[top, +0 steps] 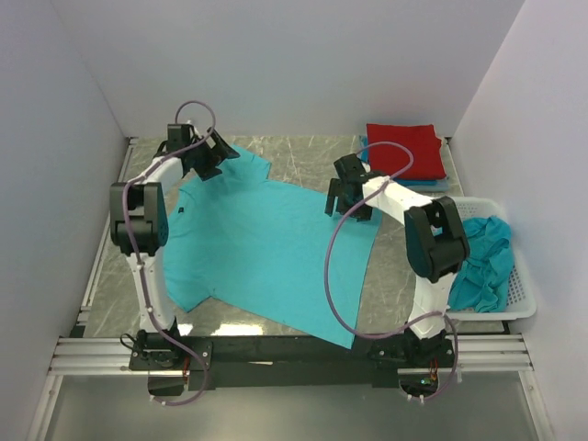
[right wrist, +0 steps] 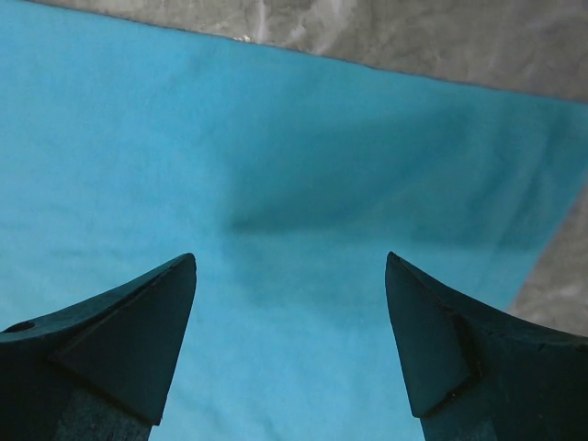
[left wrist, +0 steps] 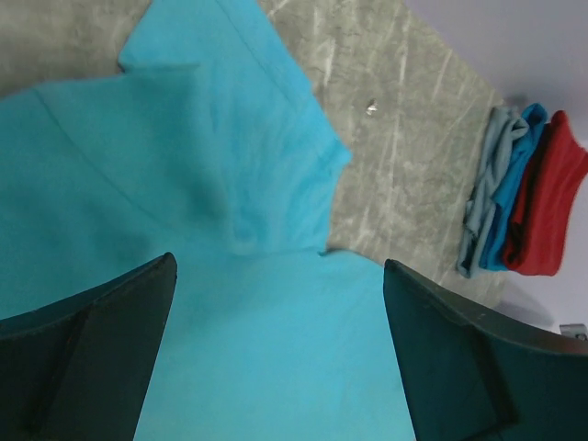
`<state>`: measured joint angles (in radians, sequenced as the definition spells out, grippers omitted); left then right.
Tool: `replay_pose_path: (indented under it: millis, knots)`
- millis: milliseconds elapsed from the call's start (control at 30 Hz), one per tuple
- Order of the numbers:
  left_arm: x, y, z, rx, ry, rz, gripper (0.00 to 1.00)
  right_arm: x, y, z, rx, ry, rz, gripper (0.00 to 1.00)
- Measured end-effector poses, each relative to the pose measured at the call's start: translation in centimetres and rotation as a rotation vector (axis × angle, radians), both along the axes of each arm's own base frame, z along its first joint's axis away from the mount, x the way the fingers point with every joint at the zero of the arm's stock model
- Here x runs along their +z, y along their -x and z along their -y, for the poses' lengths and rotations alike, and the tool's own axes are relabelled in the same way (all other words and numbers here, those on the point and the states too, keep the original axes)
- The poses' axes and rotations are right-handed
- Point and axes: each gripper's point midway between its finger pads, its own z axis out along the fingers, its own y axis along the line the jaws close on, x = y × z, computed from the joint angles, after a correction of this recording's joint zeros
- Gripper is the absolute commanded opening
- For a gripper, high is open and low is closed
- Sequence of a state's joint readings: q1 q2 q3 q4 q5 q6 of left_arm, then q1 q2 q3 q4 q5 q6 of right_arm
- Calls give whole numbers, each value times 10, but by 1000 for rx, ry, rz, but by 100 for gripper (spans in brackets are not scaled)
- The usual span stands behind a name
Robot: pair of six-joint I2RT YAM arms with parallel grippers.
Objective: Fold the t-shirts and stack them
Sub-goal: Flatten the tshirt out
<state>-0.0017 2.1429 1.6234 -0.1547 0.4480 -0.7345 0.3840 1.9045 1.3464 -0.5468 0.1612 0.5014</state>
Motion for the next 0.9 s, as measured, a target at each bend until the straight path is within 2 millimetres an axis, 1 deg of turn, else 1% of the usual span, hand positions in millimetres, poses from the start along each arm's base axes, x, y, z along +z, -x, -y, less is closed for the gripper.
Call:
replay_pose_path:
  millis: [133,233,467,533,600,700,733,800,833,867,900]
  knots:
    - [-24,-21,2,-43,-14,-14,99,-15,-10,-7,16,-25,-34,89]
    - [-46,-27,0,-49,-28,-39,99,-22,-22,-13,37,-33,-47,88]
    - [-46,-35,-18,-3,-38,-31,99,-19,-60,-29,84,-49,-28,88]
    - [-46,-38,-29,25,-25,-32,99,-18,-73,-35,106,-54,-20,88]
    - [-47,-42,-46,59,-21,-31,99,-19,-85,-40,123,-57,-12,88]
    - [-46,-53,-71,117,-19,-21,99,-16,-109,-50,148,-67,14,88]
    - [-46,-57,-79,135,-22,-16,99,-15,-117,-52,153,-69,23,86]
    - [-46,-63,-91,165,-28,-7,100,-13,-133,-58,166,-87,42,86]
    - [-46,-65,-97,180,-33,-6,99,-13,-142,-61,174,-100,53,76]
    - [-45,-68,-102,192,-38,0,100,-12,-150,-63,185,-109,69,75]
    - [-45,-72,-106,204,-40,4,100,-12,-157,-64,188,-124,79,78]
